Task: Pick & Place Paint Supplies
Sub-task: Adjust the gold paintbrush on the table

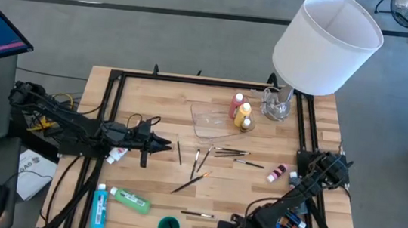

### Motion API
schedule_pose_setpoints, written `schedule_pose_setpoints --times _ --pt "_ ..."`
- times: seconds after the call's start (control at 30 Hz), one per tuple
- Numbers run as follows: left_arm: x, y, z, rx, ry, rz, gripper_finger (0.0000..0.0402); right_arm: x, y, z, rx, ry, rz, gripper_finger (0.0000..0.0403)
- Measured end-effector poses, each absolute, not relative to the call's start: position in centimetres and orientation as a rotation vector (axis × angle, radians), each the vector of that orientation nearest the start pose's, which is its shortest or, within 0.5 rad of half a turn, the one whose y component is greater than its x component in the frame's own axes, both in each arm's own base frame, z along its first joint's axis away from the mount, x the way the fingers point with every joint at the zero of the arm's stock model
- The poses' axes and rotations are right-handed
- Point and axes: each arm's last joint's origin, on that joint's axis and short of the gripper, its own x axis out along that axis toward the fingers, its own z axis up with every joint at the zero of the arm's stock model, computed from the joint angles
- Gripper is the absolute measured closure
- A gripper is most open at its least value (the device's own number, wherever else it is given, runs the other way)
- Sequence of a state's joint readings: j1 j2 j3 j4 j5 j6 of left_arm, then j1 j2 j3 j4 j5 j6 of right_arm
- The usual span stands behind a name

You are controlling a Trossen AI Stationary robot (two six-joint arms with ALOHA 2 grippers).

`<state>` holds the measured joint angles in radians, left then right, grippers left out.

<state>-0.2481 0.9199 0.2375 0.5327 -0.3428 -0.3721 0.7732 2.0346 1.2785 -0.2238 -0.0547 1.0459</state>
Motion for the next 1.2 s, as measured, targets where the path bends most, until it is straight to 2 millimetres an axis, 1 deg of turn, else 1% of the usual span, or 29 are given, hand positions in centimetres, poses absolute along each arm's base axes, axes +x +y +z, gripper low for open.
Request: schedule_pose_setpoints --times 0.17,0.27,0.4,0.67,0.97,1.2 --pt "17.9 -3.5 19.1 -0.328 0.123 0.121 0.0401 29.3 28.8 12.6 0.546 1.23 0.162 0.0403" --pt "17.9 -3.5 19.1 -0.328 0.123 0.121 0.0401 30.0 28.7 11.8 0.562 1.226 0.163 0.0403" --pt "17.9 -3.5 19.2 -0.328 0.122 0.121 0.0401 30.3 28.3 11.5 0.567 1.247 0.158 0.0403" --pt "17.9 -3.5 19.2 -0.328 0.121 0.12 0.0401 31.3 27.7 11.9 0.498 1.209 0.17 0.0403" --pt "17.9 -3.5 19.2 -0.329 0.12 0.12 0.0401 31.9 26.6 12.5 0.398 1.214 0.046 0.0403" --pt "17.9 -3.5 19.2 -0.328 0.12 0.12 0.0401 32.5 25.8 12.6 0.337 1.162 -0.009 0.0403"
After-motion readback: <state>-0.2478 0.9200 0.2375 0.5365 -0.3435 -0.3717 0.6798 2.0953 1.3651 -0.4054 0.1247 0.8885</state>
